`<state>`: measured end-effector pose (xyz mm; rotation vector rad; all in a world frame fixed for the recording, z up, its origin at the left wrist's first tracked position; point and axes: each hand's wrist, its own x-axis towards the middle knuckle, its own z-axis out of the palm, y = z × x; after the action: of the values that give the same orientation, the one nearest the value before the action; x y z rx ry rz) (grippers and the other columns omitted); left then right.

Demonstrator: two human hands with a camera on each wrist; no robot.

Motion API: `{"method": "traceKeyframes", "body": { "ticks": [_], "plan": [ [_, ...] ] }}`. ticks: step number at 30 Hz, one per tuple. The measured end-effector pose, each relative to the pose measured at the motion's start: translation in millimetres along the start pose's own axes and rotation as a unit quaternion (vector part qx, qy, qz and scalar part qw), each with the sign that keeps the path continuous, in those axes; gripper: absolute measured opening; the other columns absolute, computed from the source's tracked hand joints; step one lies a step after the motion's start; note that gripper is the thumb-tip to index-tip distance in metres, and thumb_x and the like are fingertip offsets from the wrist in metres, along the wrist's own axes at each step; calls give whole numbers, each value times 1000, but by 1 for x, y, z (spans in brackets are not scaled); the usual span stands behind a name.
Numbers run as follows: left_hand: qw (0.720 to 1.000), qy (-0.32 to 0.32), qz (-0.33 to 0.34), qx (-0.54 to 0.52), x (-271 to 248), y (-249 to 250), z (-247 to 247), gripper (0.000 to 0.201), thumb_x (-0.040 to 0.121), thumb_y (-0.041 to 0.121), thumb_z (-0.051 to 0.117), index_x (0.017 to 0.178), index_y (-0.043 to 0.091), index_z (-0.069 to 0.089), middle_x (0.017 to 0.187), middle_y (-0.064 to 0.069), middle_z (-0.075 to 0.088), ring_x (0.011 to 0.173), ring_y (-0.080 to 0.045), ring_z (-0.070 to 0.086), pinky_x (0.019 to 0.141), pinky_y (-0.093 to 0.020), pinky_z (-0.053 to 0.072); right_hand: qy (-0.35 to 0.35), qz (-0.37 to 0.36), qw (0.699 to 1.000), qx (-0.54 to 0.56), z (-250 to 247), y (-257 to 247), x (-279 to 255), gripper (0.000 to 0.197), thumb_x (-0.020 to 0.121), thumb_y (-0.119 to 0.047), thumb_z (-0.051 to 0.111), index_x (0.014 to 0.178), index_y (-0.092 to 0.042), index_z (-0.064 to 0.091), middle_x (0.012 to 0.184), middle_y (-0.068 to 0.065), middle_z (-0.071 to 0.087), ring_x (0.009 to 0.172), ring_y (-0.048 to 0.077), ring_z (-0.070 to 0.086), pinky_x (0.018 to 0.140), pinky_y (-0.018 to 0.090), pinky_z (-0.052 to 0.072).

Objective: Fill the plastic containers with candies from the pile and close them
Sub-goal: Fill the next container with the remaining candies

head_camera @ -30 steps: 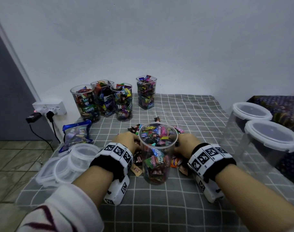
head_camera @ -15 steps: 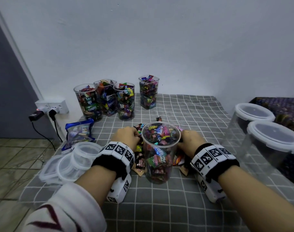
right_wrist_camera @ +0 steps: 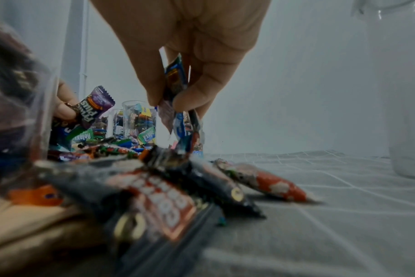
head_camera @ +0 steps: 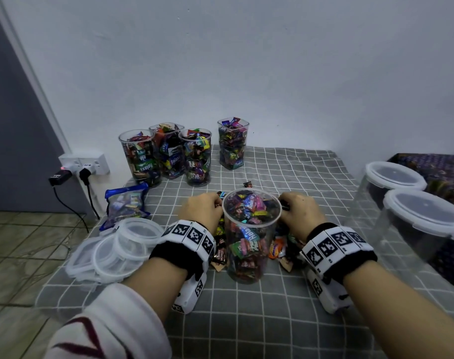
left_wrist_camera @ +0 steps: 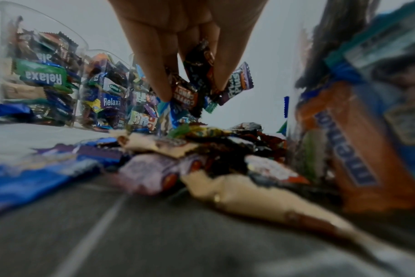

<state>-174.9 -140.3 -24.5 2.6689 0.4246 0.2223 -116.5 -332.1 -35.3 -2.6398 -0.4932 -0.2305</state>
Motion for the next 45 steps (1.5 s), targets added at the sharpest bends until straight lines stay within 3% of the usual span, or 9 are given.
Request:
{"method": "traceKeyframes", "body": {
  "ticks": [5, 13, 15, 18, 20, 25, 29, 37, 45],
  "plan": [
    [1000, 2, 1, -10, -1, -1, -3, 26, 93, 27, 48, 111, 26, 66, 108, -6, 67, 100, -28, 59, 73, -31, 44, 56, -1, 998, 40, -8, 0, -3, 20, 88, -25, 62, 96, -7, 65, 91, 5, 61, 88, 23, 56, 69, 26, 34],
    [1000, 14, 2, 4, -1, -2, -3, 26, 94, 28, 48, 113, 26, 65, 109, -4, 67, 100, -27, 59, 74, -33, 45, 121, 17, 973, 195, -27, -4, -2, 10, 84, -18, 68, 89, -9, 66, 85, 7, 62, 79, 28, 62, 73, 46, 53],
    [1000, 15, 4, 3, -1, -3, -3, 26, 94, 28, 48, 113, 25, 65, 109, -5, 67, 101, -27, 59, 76, -34, 47, 132, 1, 967, 219, -38, -12, -2, 7, 85, -16, 67, 87, -9, 65, 84, 9, 63, 74, 21, 64, 65, 38, 54],
    [1000, 18, 8, -3, 0, -4, -2, 25, 93, 27, 49, 112, 24, 66, 108, -6, 67, 100, -28, 59, 77, -34, 47, 128, -38, 946, 296, -53, -29, -6, 3, 86, -8, 65, 88, -7, 62, 75, 3, 61, 52, -4, 59, 46, 10, 44],
    [1000, 21, 6, -6, 0, -4, -2, 24, 93, 27, 49, 111, 24, 66, 107, -6, 67, 100, -28, 59, 76, -33, 47, 128, -66, 937, 318, -60, -40, -11, 4, 86, -7, 64, 88, -9, 61, 70, -5, 59, 49, -7, 58, 44, 10, 43],
    [1000, 27, 5, -8, 0, -5, -1, 23, 93, 28, 49, 108, 23, 66, 106, -5, 67, 100, -27, 58, 73, -32, 44, 102, -104, 934, 327, -62, -57, -19, 5, 85, -8, 65, 89, -10, 63, 72, -4, 61, 54, -4, 60, 49, 11, 44],
    [999, 32, 9, -14, 0, -7, -2, 23, 93, 27, 49, 109, 22, 66, 106, -5, 67, 99, -26, 58, 73, -31, 43, 104, -115, 945, 288, -58, -61, -22, 7, 84, -15, 68, 87, -19, 64, 81, -2, 63, 72, 15, 63, 63, 28, 53],
    [999, 45, 17, -15, 4, -10, 2, 21, 93, 30, 50, 103, 24, 67, 100, -4, 67, 94, -25, 58, 67, -28, 38, 97, -186, 960, 184, -48, -69, -31, 20, 83, -21, 70, 100, -11, 71, 83, -10, 58, 82, 10, 54, 75, 27, 44],
    [998, 50, 0, -43, 6, -14, 3, 17, 91, 30, 54, 98, 25, 68, 98, -4, 68, 92, -25, 58, 66, -29, 39, 98, -177, 953, 224, -45, -70, -35, 19, 89, -22, 63, 103, -11, 70, 89, -11, 61, 86, 10, 60, 75, 41, 55]
  ]
}}
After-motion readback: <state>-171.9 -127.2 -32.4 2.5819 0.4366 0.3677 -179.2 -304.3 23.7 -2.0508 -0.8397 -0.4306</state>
